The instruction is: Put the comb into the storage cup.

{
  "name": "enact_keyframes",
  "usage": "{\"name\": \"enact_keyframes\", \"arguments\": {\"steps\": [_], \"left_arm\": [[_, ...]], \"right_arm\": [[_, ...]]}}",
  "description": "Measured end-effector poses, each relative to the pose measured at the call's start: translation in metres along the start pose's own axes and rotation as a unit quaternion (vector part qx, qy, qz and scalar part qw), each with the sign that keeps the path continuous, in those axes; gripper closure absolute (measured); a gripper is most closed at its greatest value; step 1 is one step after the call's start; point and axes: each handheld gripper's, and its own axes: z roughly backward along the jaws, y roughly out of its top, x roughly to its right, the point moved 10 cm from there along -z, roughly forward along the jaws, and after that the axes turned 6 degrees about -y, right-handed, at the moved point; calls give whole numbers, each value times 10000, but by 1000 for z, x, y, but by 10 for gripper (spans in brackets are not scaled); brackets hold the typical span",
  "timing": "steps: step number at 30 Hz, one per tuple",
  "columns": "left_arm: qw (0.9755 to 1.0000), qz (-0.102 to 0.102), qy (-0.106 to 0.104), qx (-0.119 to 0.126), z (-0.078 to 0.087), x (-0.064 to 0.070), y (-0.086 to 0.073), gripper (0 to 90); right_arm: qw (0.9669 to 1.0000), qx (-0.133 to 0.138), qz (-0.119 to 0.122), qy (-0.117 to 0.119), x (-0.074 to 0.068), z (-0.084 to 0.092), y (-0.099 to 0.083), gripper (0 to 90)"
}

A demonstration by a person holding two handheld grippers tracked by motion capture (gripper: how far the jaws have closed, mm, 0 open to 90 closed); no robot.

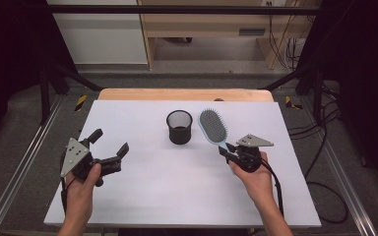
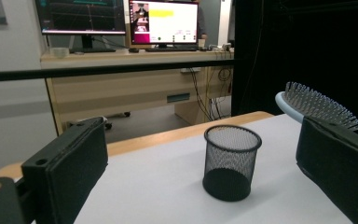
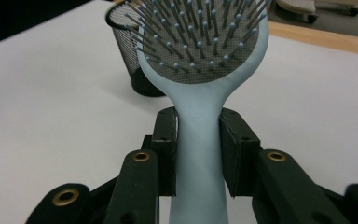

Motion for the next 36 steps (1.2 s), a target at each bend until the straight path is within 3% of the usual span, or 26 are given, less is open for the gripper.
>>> {"name": "enact_keyframes", "arguments": {"steps": [1,4,11,15,18,25,36], "left_arm": [[10000,-50,1,35,-4,-1,5,21],[9997,95,12,226,-15,-3,15,23],[9998,116,-130,5,-21,17,-7,22],[9993,274,-244,-3,-21,29,-13,23],[9996,114,-261,-79,-24,36,-15,23],[9986,263,-423,-157,-31,51,-23,24],[9966,153,-754,-299,-38,78,-28,28]], "right_arm": [[9999,87,46,78,-4,-1,3,697],[9995,246,61,202,-16,-4,8,697],[9980,513,55,372,-36,-5,14,697],[9970,670,71,393,-46,-2,16,697],[9964,757,-5,383,-51,-1,16,697],[9961,752,87,443,-64,-7,11,697],[9946,714,407,633,-97,-20,4,697]]}}
